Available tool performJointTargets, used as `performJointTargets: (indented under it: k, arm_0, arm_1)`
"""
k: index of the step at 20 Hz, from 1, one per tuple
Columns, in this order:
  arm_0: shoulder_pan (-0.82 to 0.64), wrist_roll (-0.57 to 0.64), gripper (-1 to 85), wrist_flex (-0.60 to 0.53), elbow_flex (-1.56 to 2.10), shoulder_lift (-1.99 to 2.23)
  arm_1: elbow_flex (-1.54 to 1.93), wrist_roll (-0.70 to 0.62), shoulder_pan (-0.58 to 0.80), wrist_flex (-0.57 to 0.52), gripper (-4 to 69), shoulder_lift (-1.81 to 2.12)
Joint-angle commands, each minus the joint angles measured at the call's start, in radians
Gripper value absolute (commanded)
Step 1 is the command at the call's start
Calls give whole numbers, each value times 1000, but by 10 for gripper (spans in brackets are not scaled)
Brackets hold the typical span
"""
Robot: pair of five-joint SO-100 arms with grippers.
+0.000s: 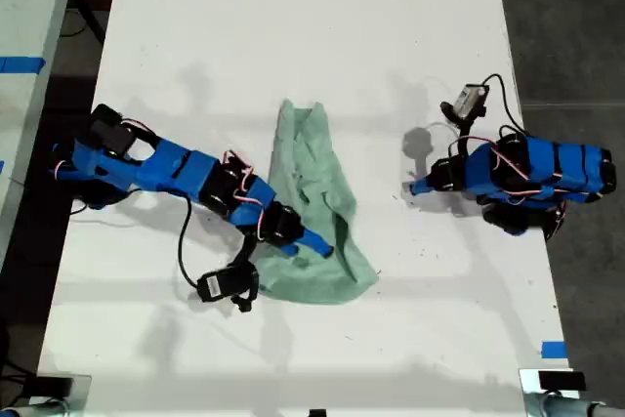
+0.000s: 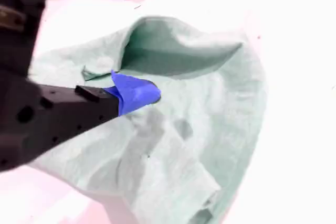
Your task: Fold t shirt
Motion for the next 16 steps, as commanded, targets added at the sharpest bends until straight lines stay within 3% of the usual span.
performJointTargets:
  k: [1, 3, 6, 11, 13, 15, 16]
  arm_0:
    - [12, -37, 286, -91, -71, 37]
    - [-11, -38, 286, -127, -71, -52]
    - [-34, -40, 279, -71, -69, -49]
    - [-103, -114, 261, 394, 20, 333]
    - [-153, -87, 250, 423, 230, 551]
    - [-212, -71, 80, 422, 488, 769]
    - [-235, -48, 68, 416, 603, 876]
  arm_1:
    - [64, -9, 5, 3, 7, 15]
    - [64, -6, 3, 3, 7, 15]
    - [64, -8, -3, 3, 7, 15]
    - [64, -12, -3, 3, 7, 17]
    - [64, -12, -3, 3, 7, 17]
    - [64, -12, -3, 3, 7, 17]
    - [64, -12, -3, 3, 7, 17]
